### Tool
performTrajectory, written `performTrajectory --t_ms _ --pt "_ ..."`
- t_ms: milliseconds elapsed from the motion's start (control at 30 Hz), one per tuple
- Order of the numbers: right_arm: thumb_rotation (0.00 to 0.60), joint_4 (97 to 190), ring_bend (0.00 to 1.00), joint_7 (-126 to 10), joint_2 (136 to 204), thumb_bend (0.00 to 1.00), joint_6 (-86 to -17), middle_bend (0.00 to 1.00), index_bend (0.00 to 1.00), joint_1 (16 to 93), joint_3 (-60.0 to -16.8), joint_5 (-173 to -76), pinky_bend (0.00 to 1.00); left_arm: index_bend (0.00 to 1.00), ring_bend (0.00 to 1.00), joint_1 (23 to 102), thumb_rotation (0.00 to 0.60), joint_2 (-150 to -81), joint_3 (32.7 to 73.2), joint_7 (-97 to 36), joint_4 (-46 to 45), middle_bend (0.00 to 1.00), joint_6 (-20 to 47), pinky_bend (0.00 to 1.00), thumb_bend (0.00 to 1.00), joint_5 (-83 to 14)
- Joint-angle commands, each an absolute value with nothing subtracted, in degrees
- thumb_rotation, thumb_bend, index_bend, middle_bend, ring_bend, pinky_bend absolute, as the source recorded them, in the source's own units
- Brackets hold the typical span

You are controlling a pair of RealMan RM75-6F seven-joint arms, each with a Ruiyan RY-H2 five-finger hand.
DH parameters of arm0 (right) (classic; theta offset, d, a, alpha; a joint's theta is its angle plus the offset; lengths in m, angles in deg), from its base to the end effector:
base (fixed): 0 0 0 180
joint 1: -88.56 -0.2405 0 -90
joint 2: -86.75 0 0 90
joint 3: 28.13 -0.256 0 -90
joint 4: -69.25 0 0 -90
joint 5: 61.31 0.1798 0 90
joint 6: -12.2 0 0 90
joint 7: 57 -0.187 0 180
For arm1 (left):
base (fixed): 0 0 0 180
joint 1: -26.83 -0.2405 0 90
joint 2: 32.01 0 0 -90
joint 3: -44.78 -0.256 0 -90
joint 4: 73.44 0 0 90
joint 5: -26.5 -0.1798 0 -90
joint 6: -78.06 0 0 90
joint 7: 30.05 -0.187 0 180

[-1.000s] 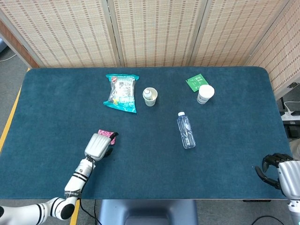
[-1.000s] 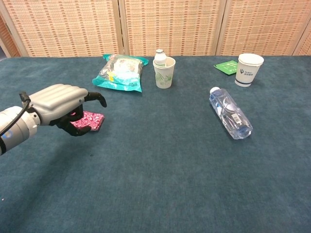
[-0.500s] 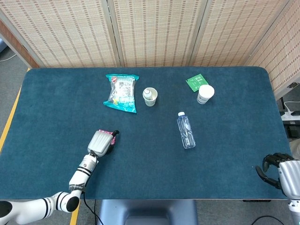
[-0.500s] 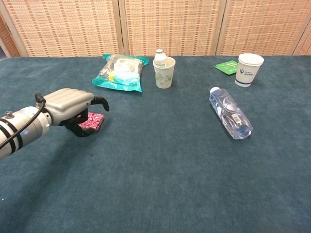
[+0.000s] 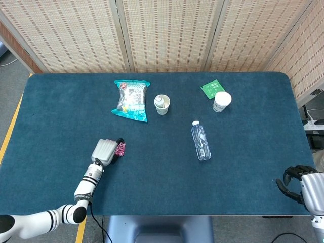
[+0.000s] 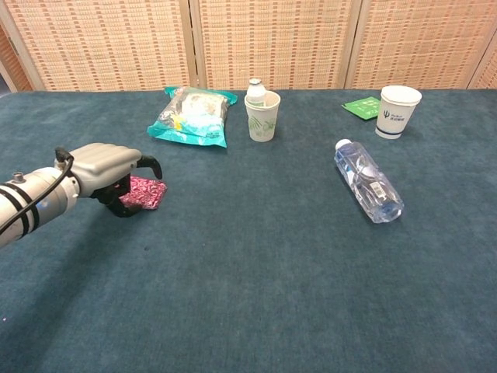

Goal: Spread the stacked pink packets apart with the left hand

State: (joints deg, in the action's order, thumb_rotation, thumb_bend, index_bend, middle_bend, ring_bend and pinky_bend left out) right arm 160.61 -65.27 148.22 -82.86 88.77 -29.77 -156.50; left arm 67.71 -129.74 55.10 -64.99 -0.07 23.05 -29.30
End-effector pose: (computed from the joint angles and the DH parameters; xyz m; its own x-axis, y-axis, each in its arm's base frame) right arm -0.2826 -0.1891 0.2145 0.3148 0.1008 0.9438 -0.9402 -0.1034 0.3247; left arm -0.1815 0.3813 -0.0377 0.6122 0.2566 0.7479 0.7883 -0.2712 -0.5523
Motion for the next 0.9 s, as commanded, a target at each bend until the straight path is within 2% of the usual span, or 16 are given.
performTrajectory --t_ms 33,433,900 --pt "0.600 160.6 0.56 -65.2 148.2 0.24 -82.8 0.68 0.74 88.8 -29.8 -156.5 0.58 0.25 1.00 67.8 0.600 -129.5 55.2 -65.6 0.2 1.00 23.0 1.00 0.35 -28.4" --pt "0.600 160.5 0.56 -65.2 148.2 0.24 -82.8 0.68 0.74 88.8 -29.6 -156.7 0.58 0.25 1.00 68.3 0.600 -127.4 54.9 -68.0 3.7 1.00 22.1 1.00 0.35 -24.8" --pt "0.600 160.5 0.56 -65.2 148.2 0.24 -82.9 0.68 0.74 88.8 -29.6 -156.7 0.58 0.24 1.00 69.6 0.600 -128.0 54.7 -70.1 1.9 1.00 21.6 1.00 0.35 -21.8"
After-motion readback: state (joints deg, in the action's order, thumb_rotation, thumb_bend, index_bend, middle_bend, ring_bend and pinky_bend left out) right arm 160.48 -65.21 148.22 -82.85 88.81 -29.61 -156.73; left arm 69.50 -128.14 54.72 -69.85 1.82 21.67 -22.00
